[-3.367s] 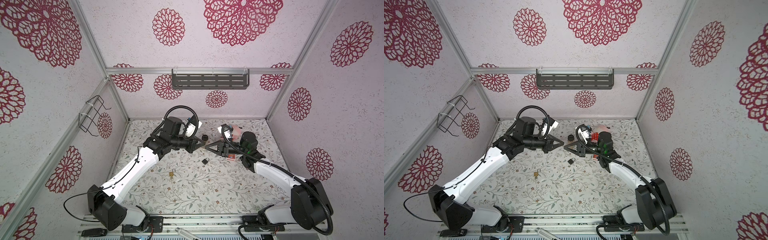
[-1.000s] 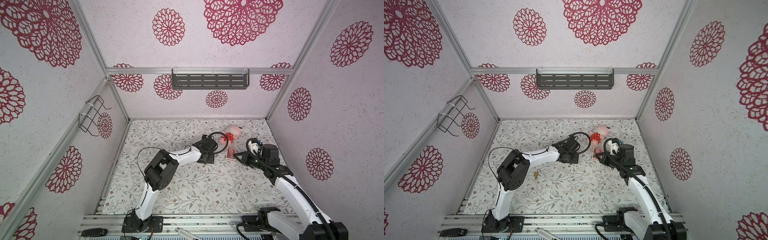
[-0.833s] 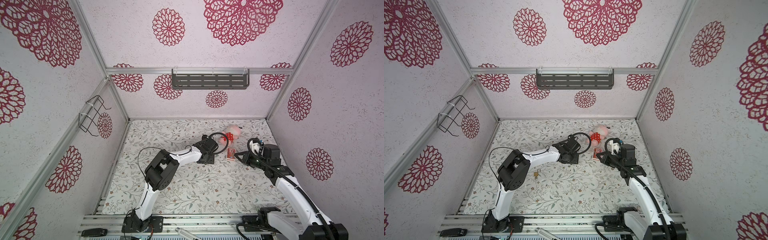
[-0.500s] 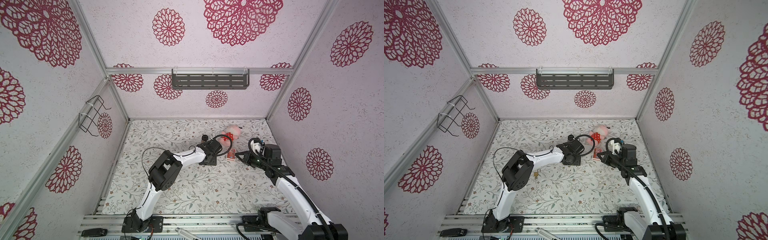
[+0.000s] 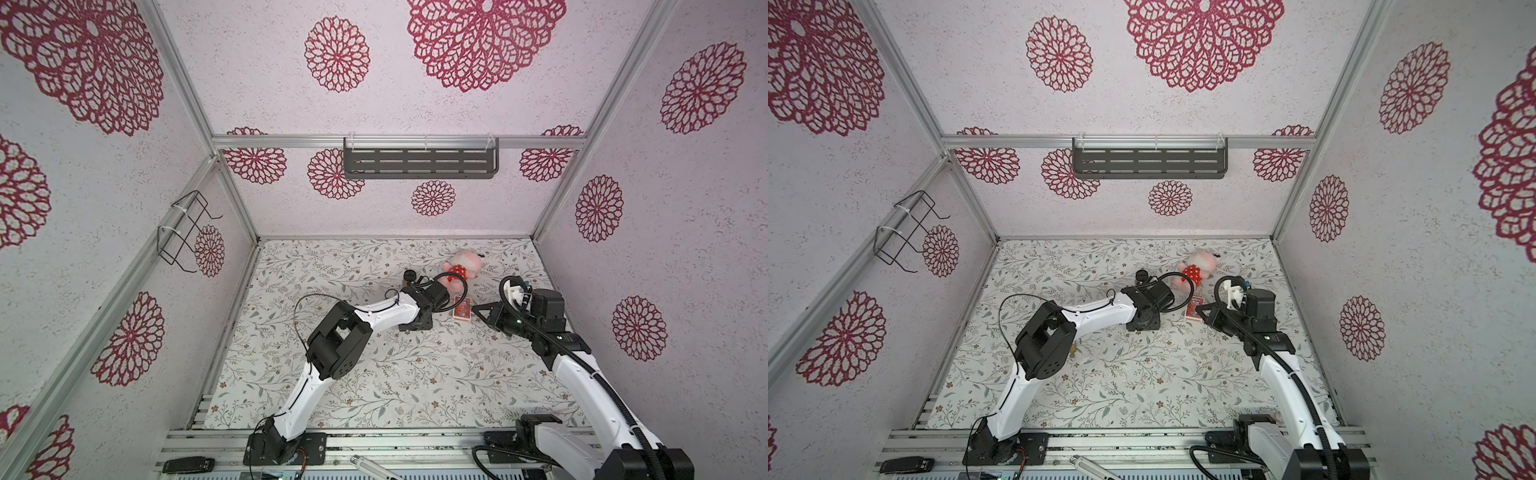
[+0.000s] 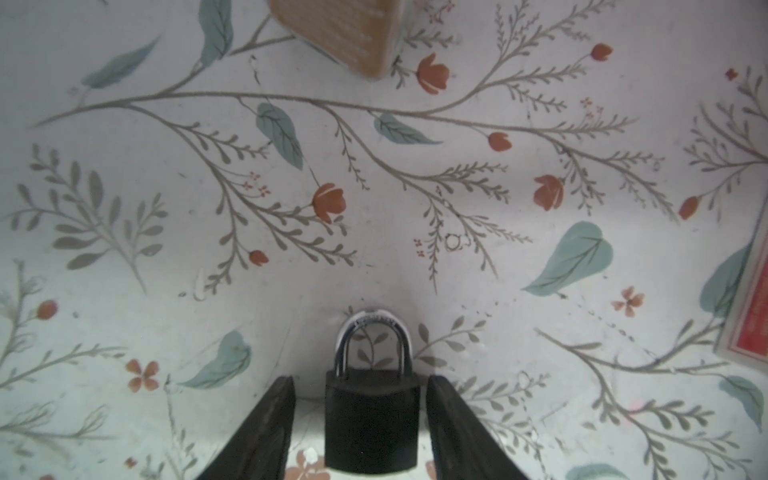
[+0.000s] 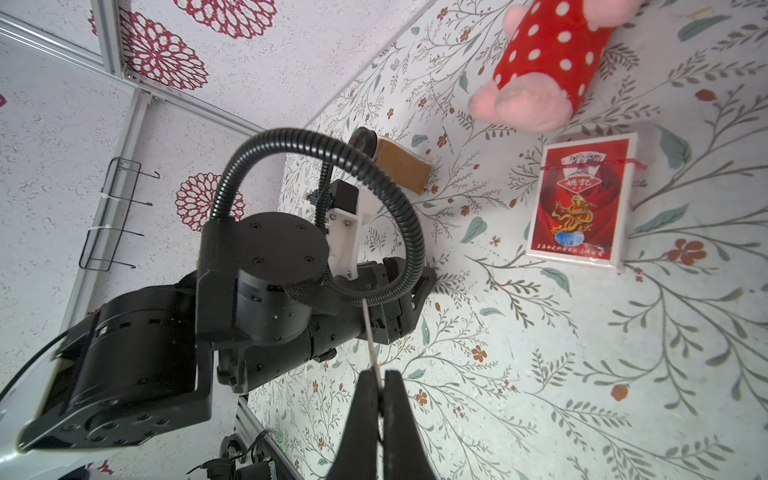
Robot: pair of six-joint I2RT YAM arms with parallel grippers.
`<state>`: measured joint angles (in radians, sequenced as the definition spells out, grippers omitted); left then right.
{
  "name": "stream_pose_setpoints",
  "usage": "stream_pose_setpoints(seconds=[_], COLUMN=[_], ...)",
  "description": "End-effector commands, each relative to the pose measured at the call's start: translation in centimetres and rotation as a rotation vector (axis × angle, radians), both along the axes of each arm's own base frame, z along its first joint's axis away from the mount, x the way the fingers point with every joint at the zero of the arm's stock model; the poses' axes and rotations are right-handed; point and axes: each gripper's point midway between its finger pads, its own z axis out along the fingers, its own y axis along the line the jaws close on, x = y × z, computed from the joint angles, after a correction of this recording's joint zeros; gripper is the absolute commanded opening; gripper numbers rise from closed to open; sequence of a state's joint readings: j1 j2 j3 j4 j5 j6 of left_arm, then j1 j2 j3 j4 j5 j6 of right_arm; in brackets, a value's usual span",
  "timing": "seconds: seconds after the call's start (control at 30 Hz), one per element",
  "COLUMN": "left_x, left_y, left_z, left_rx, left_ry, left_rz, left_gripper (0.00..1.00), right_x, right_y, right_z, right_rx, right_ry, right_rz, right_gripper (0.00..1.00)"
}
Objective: Unlock with the key
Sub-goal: 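Reach the left gripper down and grasp the small black padlock, then lift the black padlock with the left gripper while the right gripper brings the key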
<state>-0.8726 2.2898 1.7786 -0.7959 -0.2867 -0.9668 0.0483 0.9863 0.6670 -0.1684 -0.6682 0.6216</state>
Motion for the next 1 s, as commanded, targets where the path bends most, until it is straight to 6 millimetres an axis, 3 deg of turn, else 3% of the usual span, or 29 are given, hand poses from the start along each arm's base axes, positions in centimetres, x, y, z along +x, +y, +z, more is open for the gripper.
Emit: stream_pose_setpoints(seconds=[0.0, 0.47, 0.67, 0.97], left_x=[-1.5, -3.4, -3.1, -2.4], left_y=[1.0, 1.8, 1.7, 1.3], left_z=[-2.2, -2.9, -3.2, -1.5], left_rx=[0.089, 0.096, 0.058, 0.033], left_ry=[0.057, 0.118, 0.122, 0.086], left_rz=[0.019, 0.017, 0.035, 0.041], left_gripper=[0.53, 0.45, 0.41, 0.35], right_x=[0.1, 0.3, 0.4, 0.3], right_y=[0.1, 0.0, 0.1, 0.1], right_z=[1.5, 1.6, 1.8, 1.8], right_rx=[0.027, 0.048, 0.047, 0.05], right_ry=[-0.052, -0.061, -0.065, -0.067], right_rz=[0.011, 0.008, 0.013, 0.016], right_gripper=[0.0, 0.0, 0.0, 0.0])
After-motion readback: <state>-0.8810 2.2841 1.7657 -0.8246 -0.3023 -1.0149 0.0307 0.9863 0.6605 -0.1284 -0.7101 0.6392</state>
